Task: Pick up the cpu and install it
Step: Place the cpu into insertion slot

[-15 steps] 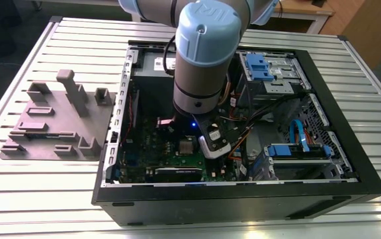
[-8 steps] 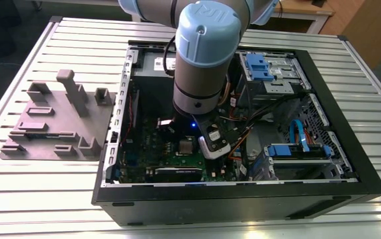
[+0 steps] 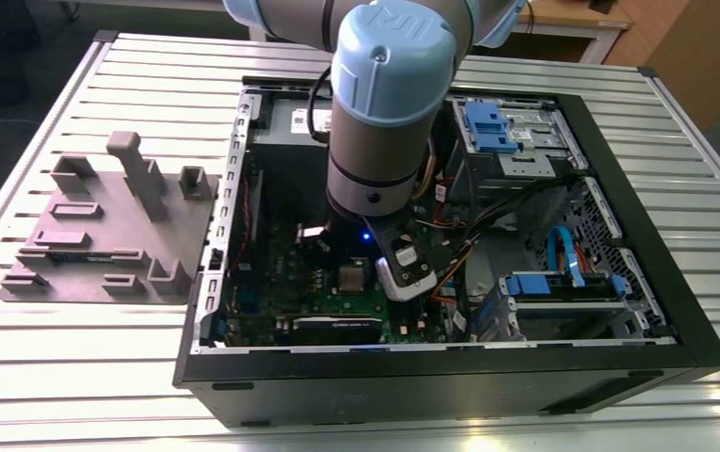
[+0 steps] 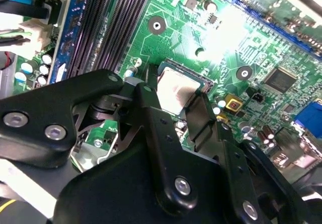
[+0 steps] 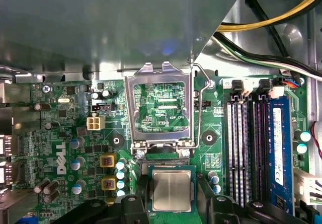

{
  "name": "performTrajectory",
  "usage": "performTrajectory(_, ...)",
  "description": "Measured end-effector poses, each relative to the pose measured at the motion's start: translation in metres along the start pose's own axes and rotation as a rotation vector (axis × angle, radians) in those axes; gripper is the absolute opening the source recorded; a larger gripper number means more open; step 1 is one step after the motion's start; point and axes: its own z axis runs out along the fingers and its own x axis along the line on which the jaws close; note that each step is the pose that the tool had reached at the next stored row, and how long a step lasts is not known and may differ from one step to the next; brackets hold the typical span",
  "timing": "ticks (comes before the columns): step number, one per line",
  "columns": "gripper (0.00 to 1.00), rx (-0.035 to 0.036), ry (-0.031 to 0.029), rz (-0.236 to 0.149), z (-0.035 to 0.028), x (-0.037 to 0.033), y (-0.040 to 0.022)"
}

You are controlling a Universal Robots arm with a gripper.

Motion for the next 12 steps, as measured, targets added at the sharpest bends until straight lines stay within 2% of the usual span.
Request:
performTrajectory(9, 0.47, -0.0003, 0.0001, -0.005, -0.0007, 0.0027, -0.0003)
performTrajectory(12, 0.47, -0.0033, 0.0002, -0.007, -0.0007, 0.0037, -0.0003)
